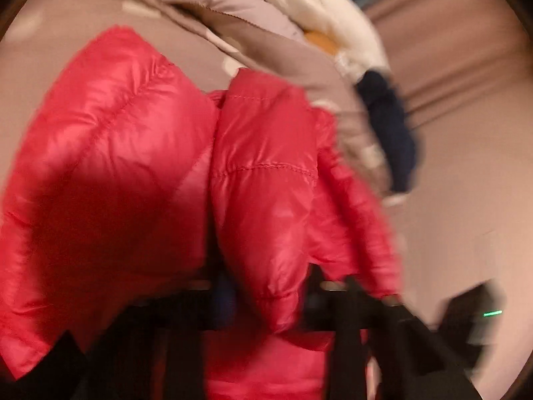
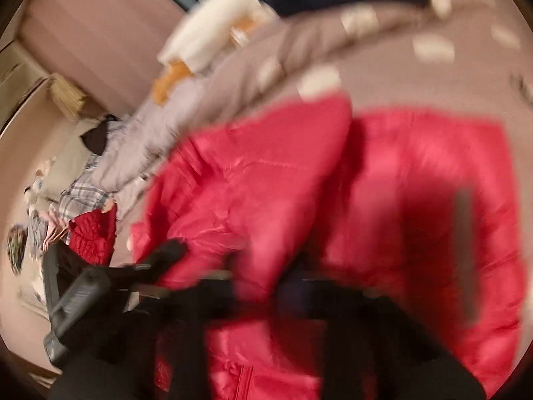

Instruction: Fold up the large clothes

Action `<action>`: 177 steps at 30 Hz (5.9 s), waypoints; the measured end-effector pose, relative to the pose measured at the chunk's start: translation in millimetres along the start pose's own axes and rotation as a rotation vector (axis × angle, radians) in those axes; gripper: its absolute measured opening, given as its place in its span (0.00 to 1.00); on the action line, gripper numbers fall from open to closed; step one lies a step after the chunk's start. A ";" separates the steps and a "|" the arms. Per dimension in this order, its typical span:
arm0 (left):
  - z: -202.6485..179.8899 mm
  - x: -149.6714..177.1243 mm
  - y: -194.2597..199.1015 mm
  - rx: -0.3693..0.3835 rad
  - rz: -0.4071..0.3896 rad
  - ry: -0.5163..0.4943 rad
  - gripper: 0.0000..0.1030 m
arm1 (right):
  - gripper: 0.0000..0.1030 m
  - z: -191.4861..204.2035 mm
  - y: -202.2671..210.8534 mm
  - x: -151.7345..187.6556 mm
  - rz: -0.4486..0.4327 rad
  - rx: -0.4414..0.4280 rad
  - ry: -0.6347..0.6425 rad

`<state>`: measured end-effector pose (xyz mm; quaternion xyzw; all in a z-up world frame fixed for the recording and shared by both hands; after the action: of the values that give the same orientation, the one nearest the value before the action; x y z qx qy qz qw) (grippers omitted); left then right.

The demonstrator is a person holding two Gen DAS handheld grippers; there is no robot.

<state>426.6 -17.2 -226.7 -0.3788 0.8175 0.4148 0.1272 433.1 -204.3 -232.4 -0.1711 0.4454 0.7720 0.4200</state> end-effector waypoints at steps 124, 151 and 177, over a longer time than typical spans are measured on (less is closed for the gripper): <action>27.6 165.7 388.2 0.089 -0.621 -0.170 0.17 | 0.13 14.2 389.8 217.0 -0.722 0.014 0.132; 26.2 165.1 375.4 0.044 -0.592 -0.198 0.17 | 0.17 8.4 384.9 214.4 -0.652 0.046 0.140; -33.4 76.9 260.2 -0.068 -0.560 -0.513 0.17 | 0.23 35.5 267.5 110.7 -0.563 0.176 0.266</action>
<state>189.3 13.4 -94.6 -0.4754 0.6098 0.4721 0.4234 157.7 -186.9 -138.2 -0.3500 0.4966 0.5549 0.5682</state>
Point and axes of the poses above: each gripper's, at about its wrist camera, not at the fingertips, and y roughly against the way its jaws point, z to its left, x to its underside, the point moved 1 cm from there along -y, roughly the way its jaws point, and after that the axes turned 15 degrees about -z, right-handed, at the moved point
